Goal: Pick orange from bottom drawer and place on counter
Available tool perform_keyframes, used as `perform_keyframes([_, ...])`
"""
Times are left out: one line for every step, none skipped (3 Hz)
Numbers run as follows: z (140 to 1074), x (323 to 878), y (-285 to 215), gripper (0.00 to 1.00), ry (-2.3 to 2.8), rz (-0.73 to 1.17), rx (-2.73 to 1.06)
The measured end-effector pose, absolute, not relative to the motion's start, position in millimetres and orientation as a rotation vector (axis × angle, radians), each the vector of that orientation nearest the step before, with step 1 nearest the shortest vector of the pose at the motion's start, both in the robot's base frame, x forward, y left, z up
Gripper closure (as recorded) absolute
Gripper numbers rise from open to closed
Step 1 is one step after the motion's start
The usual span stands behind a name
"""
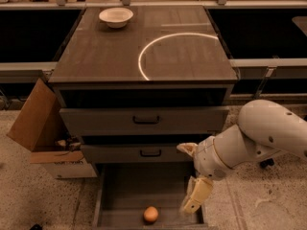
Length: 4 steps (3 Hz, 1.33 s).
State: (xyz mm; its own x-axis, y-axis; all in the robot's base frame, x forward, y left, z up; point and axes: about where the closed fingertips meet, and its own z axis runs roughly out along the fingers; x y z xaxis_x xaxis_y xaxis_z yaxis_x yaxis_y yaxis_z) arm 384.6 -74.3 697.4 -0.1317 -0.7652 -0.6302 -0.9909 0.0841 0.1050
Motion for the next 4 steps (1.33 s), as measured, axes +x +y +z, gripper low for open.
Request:
perform_keyframes([664.1,386.6,-66.5,0.00,1.973,0.768,-1.735])
perform_keyframes([598.2,385.3,-48.8,0.00,2.012,0.834,-1.755])
perform_keyframes([529.4,387.6,-35.9,0.00,2.108,0.864,-1.730])
perform_keyframes([456.1,394.1,-33.3,0.00,2.241,0.888,-1.624])
